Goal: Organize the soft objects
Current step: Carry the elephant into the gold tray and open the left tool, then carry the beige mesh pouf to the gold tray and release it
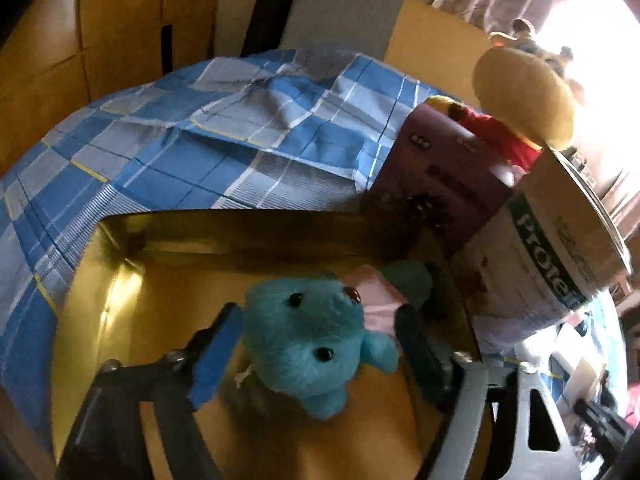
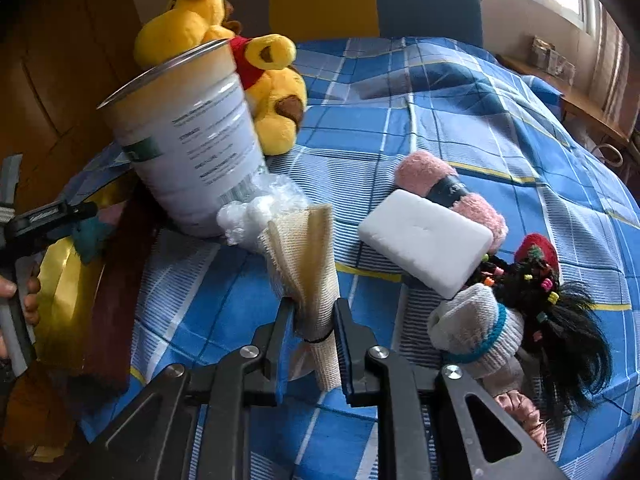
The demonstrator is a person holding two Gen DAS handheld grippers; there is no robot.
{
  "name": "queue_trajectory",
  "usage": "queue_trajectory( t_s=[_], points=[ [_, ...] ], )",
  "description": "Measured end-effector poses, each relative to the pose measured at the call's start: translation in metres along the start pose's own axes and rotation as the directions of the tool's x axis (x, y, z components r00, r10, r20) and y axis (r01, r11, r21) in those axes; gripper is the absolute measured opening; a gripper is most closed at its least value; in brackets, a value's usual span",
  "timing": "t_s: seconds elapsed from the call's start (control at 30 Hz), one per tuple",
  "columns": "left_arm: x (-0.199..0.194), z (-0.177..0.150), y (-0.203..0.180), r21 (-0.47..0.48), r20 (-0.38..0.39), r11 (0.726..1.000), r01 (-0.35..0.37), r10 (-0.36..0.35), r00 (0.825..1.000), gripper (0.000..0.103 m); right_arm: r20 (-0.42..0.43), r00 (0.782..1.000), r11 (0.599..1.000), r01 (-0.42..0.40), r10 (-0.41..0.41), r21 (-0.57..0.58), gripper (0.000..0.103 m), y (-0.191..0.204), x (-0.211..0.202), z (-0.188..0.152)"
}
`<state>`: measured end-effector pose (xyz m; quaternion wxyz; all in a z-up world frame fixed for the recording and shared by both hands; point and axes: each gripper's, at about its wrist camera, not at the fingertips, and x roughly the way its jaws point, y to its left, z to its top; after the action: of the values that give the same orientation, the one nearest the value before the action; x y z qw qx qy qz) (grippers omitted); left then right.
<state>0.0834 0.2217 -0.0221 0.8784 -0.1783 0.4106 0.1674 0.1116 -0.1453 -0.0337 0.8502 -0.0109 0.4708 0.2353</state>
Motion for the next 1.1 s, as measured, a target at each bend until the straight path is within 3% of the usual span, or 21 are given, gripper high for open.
queue_trajectory(
  t_s=[0.37, 0.57, 0.77, 0.93, 1.1],
  points=[
    [-0.06, -0.044, -0.001, 0.1, 0.061, 0.994, 0.049, -0.055, 0.997, 0.084, -0.039, 0.999, 0.994, 0.028, -0.024, 0.102, 0.018, -0.022, 0.014, 0.001],
    [-0.088, -0.07, -0.014, 0.215, 0.093, 0.976, 0.035, -0.056, 0.994, 0.084, -0.038, 0.999, 0.993, 0.024, -0.019, 0.119, 0.017, -0.023, 0.012, 0.0],
    [-0.098, -0.089, -0.02, 0.286, 0.077, 0.957, 0.05, -0.075, 0.994, 0.084, -0.013, 1.0, 0.991, 0.004, -0.003, 0.135, 0.016, -0.02, -0.001, 0.001],
    [-0.098, -0.094, -0.015, 0.293, 0.064, 0.953, 0.076, -0.099, 0.993, 0.084, 0.069, 0.998, 0.993, -0.012, 0.004, 0.114, 0.016, -0.01, -0.022, 0.029],
    [-0.1, -0.098, -0.011, 0.285, 0.069, 0.954, 0.094, -0.118, 0.991, 0.084, 0.125, 0.989, 0.994, 0.074, -0.083, 0.08, 0.016, 0.002, -0.035, 0.089]
  ],
)
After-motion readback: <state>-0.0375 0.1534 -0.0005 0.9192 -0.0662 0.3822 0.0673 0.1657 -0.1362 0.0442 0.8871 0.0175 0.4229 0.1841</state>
